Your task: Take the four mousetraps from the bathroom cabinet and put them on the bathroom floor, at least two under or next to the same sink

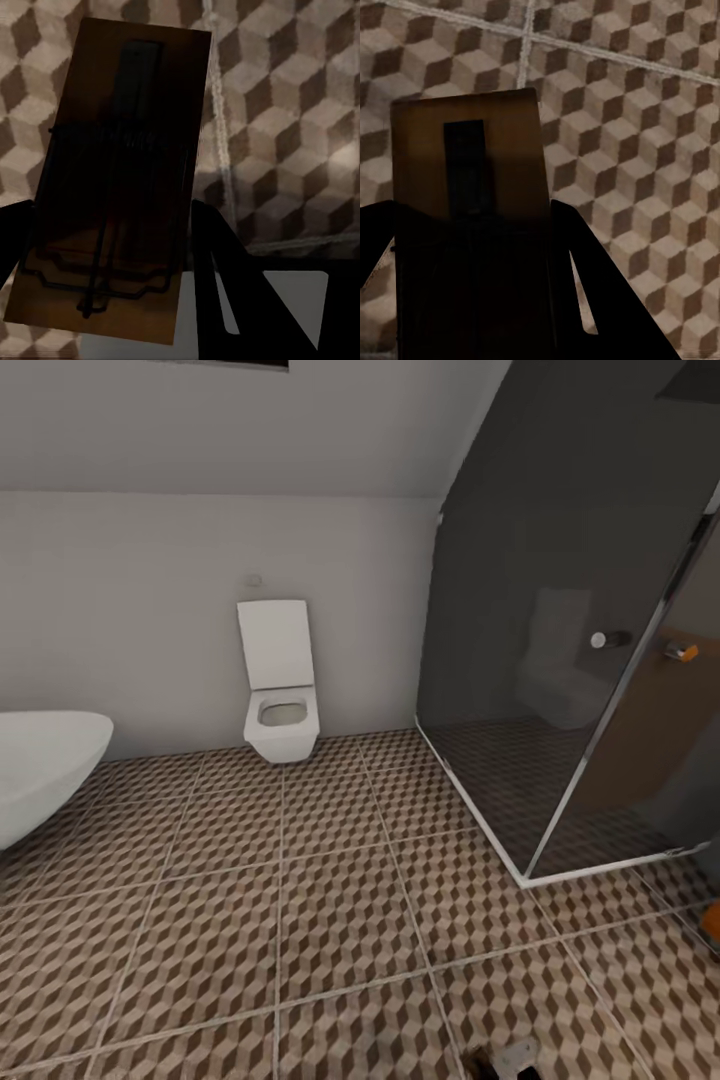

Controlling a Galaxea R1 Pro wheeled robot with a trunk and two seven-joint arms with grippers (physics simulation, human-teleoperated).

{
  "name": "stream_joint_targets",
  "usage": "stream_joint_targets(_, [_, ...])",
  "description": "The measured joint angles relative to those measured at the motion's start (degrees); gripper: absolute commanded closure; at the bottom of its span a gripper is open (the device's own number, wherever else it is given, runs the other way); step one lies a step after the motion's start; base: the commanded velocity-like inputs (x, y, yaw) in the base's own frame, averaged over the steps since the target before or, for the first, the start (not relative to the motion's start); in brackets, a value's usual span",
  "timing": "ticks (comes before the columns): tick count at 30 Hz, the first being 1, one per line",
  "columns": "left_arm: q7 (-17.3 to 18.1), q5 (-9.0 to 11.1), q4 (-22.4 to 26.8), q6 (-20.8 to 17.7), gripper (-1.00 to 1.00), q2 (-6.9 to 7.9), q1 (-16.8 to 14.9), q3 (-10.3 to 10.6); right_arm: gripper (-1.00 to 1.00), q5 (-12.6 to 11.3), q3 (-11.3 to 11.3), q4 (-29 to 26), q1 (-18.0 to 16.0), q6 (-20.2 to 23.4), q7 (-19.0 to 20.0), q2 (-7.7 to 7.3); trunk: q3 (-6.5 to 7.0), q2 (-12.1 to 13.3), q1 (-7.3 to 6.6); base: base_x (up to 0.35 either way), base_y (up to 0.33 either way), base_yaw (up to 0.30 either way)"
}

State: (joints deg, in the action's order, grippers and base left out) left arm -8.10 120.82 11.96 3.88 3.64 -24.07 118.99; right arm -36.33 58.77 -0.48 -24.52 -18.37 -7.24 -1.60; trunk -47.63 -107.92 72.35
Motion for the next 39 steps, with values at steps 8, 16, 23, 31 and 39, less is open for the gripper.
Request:
stream_joint_targets(8, [-0.16,-0.02,-0.57,0.07,1.00,0.34,-0.01,0.00,1.00,0.03,0.05,-0.02,0.00,-0.07,0.07,0.28,-0.04,0.00,0.00,0.000,0.000,0.286])
stream_joint_targets(16, [-0.17,-0.10,-1.32,0.12,1.00,3.14,0.00,0.00,1.00,-0.09,-0.01,0.00,0.83,-0.13,0.07,0.05,-0.05,0.00,0.00,0.000,0.000,0.288])
stream_joint_targets(23, [-0.15,-0.14,-1.16,0.08,1.00,3.38,0.00,0.00,1.00,-0.42,-0.01,0.06,1.46,-0.02,0.07,0.17,-0.05,0.00,0.00,0.000,0.000,0.289])
stream_joint_targets(31, [-0.15,-0.16,-1.45,0.11,1.00,4.23,0.00,0.00,1.00,-0.38,-0.01,0.08,2.87,-0.04,0.06,0.30,-0.14,0.00,0.00,0.000,0.000,0.289])
stream_joint_targets(39, [-0.15,-0.15,-1.38,0.08,1.00,4.05,0.00,0.00,1.00,-0.38,-0.02,0.08,3.15,-0.04,0.06,0.30,-0.31,0.00,0.00,0.000,0.000,0.289])
